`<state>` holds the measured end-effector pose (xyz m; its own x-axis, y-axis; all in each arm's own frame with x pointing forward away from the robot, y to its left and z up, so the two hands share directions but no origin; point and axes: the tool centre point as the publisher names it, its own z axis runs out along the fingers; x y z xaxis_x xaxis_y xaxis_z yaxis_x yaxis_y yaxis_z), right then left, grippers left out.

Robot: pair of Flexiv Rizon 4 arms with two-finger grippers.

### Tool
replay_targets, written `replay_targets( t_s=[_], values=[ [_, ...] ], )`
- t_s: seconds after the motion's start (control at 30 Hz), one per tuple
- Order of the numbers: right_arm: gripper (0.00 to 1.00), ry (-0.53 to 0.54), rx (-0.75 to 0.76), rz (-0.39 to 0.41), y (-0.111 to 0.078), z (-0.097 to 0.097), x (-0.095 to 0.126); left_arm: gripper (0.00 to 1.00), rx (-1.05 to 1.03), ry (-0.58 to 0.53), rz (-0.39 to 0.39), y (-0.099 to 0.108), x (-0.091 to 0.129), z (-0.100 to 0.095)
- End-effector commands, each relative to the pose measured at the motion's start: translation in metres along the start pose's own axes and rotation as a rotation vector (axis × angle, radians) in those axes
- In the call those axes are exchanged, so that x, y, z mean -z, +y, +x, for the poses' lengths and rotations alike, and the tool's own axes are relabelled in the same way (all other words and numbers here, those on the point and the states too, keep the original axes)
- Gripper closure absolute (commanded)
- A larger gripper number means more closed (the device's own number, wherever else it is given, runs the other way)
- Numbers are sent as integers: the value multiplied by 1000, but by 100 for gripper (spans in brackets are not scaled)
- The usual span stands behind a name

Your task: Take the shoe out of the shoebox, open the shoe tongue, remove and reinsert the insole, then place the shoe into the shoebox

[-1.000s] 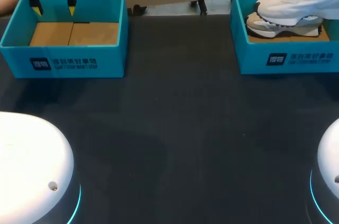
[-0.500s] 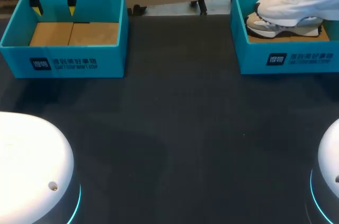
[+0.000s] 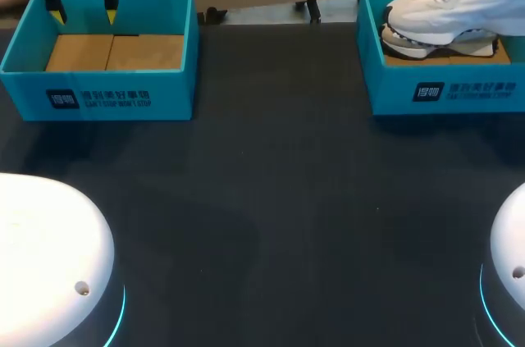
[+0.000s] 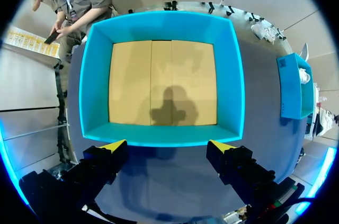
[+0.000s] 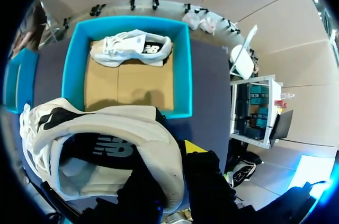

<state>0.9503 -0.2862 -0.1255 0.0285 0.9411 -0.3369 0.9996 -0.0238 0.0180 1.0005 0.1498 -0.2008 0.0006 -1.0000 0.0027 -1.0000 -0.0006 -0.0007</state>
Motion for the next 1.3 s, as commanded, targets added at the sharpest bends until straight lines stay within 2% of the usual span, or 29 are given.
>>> replay_targets(
  t_s=[0.03, 0.33, 0.6, 0.83, 1.03, 1.3],
  values=[
    [100, -1, -3, -32, -21, 2, 6, 0, 0, -1, 0, 0, 0, 0],
    [100, -4, 7, -9, -51, 18, 13, 0, 0, -1, 0, 0, 0, 0],
    [100, 5, 7, 14, -85, 33, 23, 0, 0, -1, 0, 0, 0, 0],
    [100, 51, -7, 10, -108, 58, 24, 0, 0, -1, 0, 0, 0, 0],
    [100, 19, -12, -36, -128, 79, 30, 0, 0, -1, 0, 0, 0, 0],
    [100, 11, -20, -34, -152, 105, 39, 0, 0, -1, 0, 0, 0, 0]
  ],
)
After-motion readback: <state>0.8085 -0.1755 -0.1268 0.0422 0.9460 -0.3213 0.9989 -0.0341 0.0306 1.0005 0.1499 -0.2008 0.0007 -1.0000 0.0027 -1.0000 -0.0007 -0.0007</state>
